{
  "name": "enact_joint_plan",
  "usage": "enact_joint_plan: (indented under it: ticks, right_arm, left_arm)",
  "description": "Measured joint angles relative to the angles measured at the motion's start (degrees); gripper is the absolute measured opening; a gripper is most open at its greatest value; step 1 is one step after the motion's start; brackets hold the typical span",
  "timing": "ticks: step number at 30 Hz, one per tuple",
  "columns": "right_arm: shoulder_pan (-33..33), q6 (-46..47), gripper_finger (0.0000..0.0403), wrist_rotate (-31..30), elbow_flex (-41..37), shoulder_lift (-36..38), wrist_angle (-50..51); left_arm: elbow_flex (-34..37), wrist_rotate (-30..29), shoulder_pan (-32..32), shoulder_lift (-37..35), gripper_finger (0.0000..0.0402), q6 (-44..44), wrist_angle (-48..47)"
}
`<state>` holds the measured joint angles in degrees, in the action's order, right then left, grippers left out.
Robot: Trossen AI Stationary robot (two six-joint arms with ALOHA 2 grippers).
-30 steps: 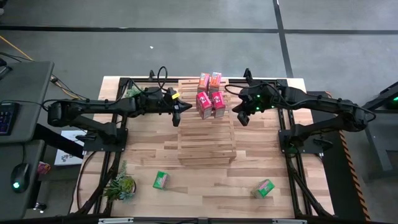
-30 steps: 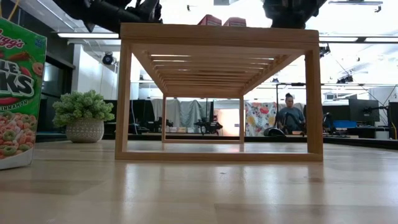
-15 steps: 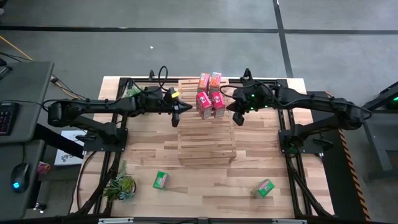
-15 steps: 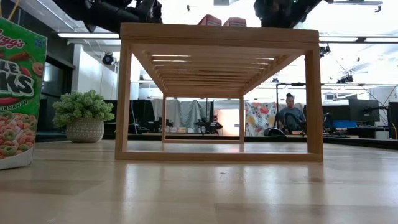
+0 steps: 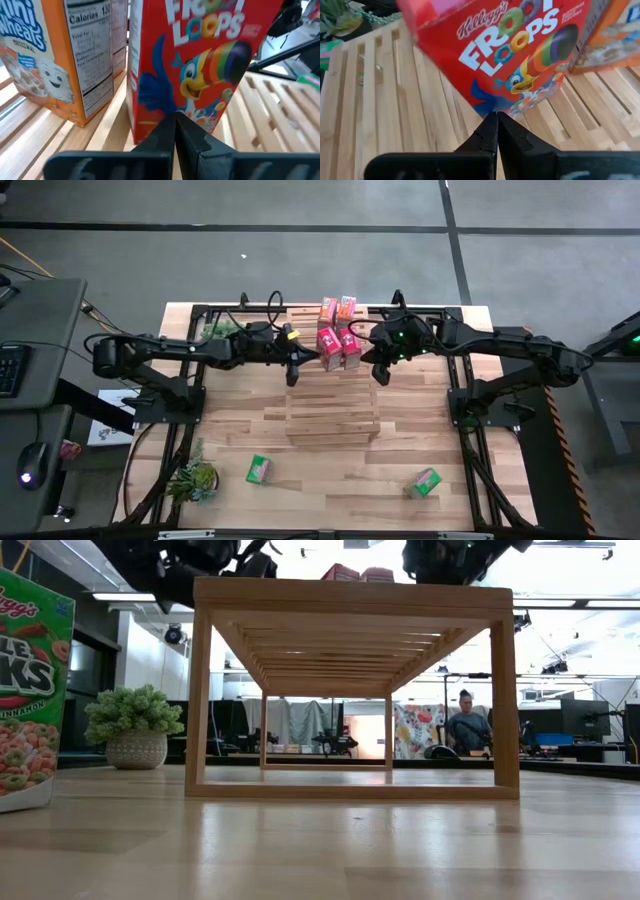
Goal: Stack cereal on shelf
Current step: Put the red cereal box aligned with the other red cereal box on the shelf, then adjust the orange cereal box
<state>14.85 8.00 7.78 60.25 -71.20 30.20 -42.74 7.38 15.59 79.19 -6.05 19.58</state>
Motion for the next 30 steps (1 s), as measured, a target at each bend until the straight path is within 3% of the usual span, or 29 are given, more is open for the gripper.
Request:
enact_joint_plan:
  ticks: [23, 30]
  right_arm:
    - [-3.76, 0.51, 0.0, -1.08, 0.0, 0.26, -2.75]
    - [-1.74, -0.58, 0.0, -4.95, 0.0, 4.88, 2.99]
  left_arm:
    - [0.0, -0.02, 3.21, 0.55, 0.0, 6.25, 0.65]
    - [0.04, -1.42, 6.49, -6.91, 0.0, 7.07, -5.92]
